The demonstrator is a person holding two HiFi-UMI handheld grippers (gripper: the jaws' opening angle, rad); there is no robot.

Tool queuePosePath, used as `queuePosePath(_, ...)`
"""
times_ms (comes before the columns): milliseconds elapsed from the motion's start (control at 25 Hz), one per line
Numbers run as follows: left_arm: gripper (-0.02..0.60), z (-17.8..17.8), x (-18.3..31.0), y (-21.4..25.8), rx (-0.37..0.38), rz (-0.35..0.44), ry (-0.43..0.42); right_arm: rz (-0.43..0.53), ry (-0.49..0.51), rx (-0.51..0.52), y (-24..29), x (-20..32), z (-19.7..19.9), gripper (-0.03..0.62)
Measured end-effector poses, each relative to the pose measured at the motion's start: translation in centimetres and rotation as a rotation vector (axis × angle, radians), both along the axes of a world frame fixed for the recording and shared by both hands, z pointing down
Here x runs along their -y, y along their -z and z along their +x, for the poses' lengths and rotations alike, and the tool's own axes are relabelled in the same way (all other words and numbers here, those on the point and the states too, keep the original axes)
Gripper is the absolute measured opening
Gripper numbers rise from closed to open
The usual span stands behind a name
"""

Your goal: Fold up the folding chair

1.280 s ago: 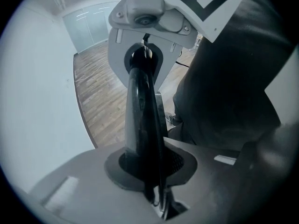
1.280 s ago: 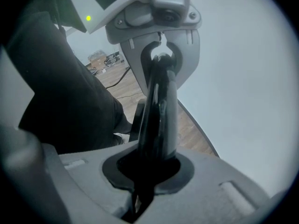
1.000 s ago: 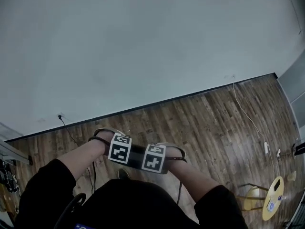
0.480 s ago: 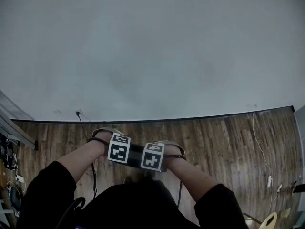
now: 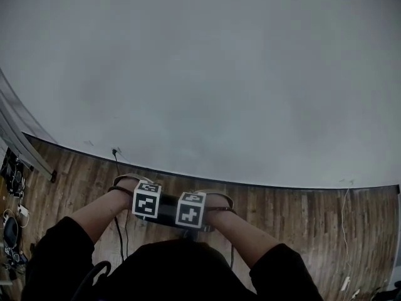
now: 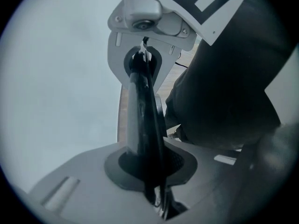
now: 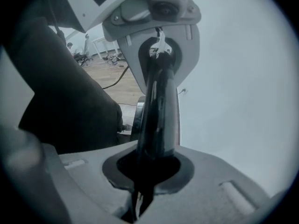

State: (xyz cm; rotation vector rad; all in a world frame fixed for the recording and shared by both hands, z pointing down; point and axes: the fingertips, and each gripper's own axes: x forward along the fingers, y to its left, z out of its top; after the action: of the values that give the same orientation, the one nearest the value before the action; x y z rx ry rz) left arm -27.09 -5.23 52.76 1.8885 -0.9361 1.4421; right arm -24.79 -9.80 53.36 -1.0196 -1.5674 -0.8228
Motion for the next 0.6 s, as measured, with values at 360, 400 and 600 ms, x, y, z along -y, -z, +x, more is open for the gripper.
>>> queuePosePath(360, 0.054, -3.6, 1.8, 0.0, -0.01, 0.004, 0.13, 0.005, 0.108, -0.001, 0.0, 2.1, -4.2, 0.041)
queuePosePath(400, 0.054, -4.0, 2.0, -0.1, -0.012, 0.005, 0.135, 0.006, 0.111, -0.005, -0.1, 2.4, -4.6, 0.041)
queuePosePath(600, 0.054, -6.1, 3.1, -0.4, -0.022, 0.016, 0.131, 0.017, 0.101, -0.02, -0.3, 3.3, -6.5, 0.042)
